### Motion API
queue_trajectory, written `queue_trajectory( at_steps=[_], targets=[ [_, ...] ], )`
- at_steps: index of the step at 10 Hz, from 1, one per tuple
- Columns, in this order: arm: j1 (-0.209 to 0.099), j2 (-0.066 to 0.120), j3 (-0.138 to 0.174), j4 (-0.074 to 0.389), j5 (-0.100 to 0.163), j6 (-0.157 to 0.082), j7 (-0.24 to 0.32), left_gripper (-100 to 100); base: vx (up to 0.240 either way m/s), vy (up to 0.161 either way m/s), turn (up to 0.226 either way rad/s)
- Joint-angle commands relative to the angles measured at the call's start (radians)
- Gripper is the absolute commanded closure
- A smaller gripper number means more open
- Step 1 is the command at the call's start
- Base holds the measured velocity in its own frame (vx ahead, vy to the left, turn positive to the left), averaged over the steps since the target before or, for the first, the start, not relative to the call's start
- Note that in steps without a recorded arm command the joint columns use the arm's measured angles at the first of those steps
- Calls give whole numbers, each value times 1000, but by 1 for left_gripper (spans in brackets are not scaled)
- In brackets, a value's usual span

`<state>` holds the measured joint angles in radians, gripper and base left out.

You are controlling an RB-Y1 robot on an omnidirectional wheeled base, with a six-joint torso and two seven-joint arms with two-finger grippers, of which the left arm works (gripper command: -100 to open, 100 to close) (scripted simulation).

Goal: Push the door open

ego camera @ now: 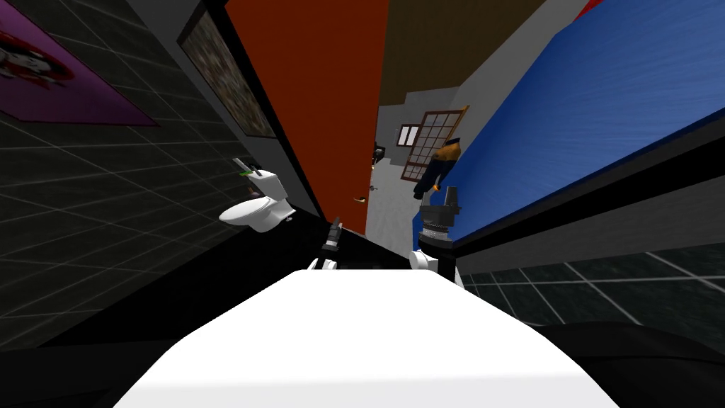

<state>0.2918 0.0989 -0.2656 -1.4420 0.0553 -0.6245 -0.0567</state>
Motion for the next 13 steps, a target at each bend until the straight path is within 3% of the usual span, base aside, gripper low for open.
queue_trajectory(
  at_steps=[1,5,12,13],
  targets=[
    [-6,1,-9,31,-2,-9,5,-100,96,33,-66],
    [-27,-2,-36,127,-8,-36,13,-100,103,49,-88],
    [-76,-18,-100,350,-21,-98,33,-100,155,83,-116],
    [-78,-19,-102,359,-22,-101,34,-100,109,67,-65]
  ],
)
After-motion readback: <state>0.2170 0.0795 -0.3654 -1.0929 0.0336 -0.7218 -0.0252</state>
